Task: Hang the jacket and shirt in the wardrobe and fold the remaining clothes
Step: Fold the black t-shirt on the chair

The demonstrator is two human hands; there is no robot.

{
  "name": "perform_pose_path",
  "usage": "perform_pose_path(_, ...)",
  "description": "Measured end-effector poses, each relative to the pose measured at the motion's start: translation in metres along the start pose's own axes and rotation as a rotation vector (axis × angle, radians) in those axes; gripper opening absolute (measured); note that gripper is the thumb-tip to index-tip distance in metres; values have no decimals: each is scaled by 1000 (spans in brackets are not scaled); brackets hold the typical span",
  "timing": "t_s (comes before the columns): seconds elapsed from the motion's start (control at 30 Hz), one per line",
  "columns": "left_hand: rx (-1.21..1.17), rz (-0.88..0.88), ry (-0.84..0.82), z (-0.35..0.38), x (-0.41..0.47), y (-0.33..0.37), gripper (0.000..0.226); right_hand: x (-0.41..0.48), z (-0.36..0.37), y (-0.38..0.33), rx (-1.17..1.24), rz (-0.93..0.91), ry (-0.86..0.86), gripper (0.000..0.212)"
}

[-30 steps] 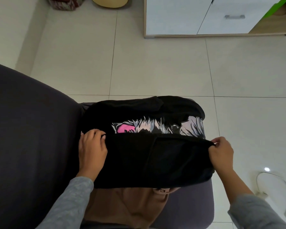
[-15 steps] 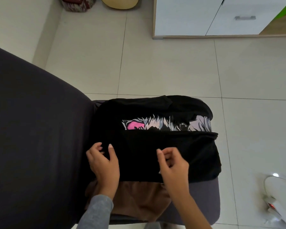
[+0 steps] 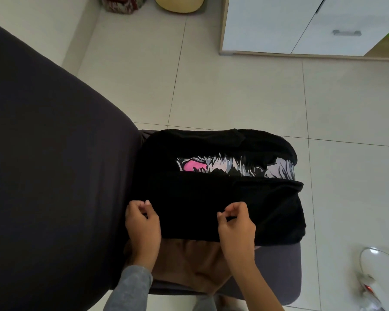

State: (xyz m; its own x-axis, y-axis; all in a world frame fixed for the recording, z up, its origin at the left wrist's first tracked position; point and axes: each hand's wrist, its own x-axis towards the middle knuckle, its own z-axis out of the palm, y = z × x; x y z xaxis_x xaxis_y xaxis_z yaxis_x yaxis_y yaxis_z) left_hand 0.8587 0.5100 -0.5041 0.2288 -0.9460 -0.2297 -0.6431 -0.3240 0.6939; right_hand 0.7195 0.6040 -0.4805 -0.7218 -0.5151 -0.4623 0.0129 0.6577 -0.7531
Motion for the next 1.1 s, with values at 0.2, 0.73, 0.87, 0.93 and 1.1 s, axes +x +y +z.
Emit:
perform_pose_path(0.2,99,159,76,-1,-13,-4,13,1,-4,0,-289,-189,89,18)
perform_pose_path(0.73,373,514,-296,24,26,15,66,95,-33,2,-533,-263,-58,55)
perform_pose_path(0.87,331,567,-267,47,53,59,56,135,-41,-19,-420,-271,54,46)
perform_pose_path(0.93,313,594,-325,66,68,79,58,158,-43,-28,-410,-257,55,49)
perform_pose_path(1.1,451,592,-600,110,101,119,77,202,-43,-41,-494,-197,-63,46)
